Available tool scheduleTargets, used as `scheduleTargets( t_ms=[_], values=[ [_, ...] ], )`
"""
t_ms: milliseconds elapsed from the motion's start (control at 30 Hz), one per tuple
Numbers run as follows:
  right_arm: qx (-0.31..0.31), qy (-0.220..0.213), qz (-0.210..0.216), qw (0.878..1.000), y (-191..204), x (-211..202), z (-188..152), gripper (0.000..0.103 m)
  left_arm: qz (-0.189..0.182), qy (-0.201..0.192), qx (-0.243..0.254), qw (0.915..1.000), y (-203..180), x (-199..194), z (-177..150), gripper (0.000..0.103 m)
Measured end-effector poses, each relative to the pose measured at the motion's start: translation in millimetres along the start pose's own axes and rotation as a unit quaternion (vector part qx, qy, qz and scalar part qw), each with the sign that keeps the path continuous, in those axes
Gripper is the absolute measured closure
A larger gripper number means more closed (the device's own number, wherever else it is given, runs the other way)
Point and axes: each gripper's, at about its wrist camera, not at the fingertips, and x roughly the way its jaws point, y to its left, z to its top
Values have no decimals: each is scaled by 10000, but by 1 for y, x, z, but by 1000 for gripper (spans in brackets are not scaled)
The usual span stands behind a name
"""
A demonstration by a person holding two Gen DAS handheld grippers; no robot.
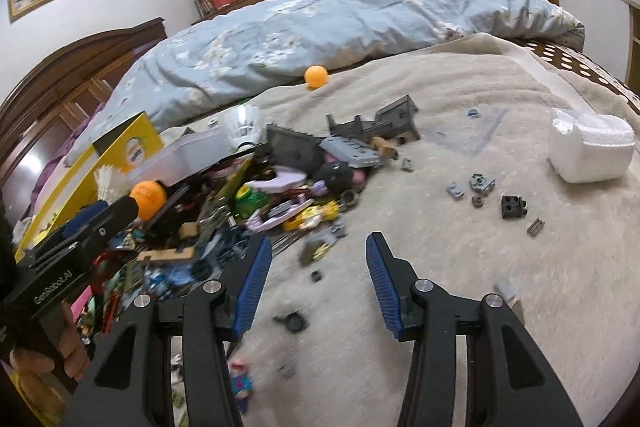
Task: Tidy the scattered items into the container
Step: 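Reach the left tool toward the orange ping-pong ball while the right tool approaches the black round piece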
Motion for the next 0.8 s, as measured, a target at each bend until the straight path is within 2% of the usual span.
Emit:
scheduleTargets(
  t_ms=[200, 400, 600, 700, 800],
  values=[
    [1, 77, -7, 10000, -4, 17, 11, 53, 2, 16, -147, 9999, 7, 9, 1, 30],
    [142, 142, 94, 9998, -8, 38, 27, 53, 29, 5, -63, 10000, 5, 15, 1, 30],
    [122, 188, 5, 9997, -6, 59, 37, 53, 86, 59, -32, 9999, 6, 24, 2, 30],
    [116, 222, -34, 9997, -6, 67, 40, 53, 104, 86, -30, 9999, 6, 27, 3, 33],
    [183, 278, -29, 9994, -9, 75, 43, 53, 105, 129, -6, 9999, 6, 31, 3, 43]
  ],
)
